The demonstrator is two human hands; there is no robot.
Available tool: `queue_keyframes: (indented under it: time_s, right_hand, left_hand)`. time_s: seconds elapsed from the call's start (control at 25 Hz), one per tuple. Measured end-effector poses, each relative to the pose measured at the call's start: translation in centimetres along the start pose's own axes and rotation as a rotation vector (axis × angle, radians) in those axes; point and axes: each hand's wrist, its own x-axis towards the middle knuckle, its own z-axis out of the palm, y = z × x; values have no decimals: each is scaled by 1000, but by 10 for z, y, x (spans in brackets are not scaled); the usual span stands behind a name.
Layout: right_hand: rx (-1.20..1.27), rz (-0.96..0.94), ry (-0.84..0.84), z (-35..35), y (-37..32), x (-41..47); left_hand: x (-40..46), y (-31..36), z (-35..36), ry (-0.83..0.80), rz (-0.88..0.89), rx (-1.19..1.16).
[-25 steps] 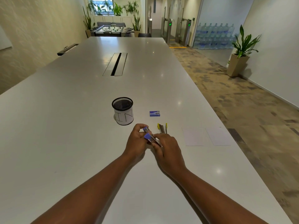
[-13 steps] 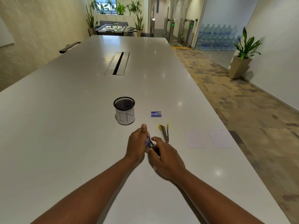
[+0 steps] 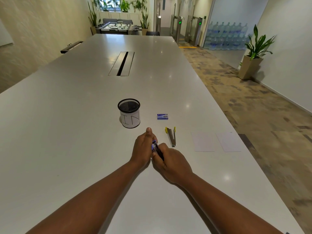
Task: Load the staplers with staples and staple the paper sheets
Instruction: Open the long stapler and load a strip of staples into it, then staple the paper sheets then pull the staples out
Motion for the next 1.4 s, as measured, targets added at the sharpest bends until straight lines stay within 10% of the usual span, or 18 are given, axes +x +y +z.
queue_keyframes:
  time_s: [0.32,0.56,1.16,1.4]
  right_hand:
    - [171,173,137,-5,-1,-5]
    - [644,362,342,-29,22,-11]
    - [971,542,459,-86,103,-47]
    - [1027,543,494,-92,107,-48]
  left_hand:
    - [5,0,5,-3,-122,-127]
    - [8,13,25,5,-69,281]
    - [41,32,140,-696,354,1056]
    - [43,34,144,-656,360,1020]
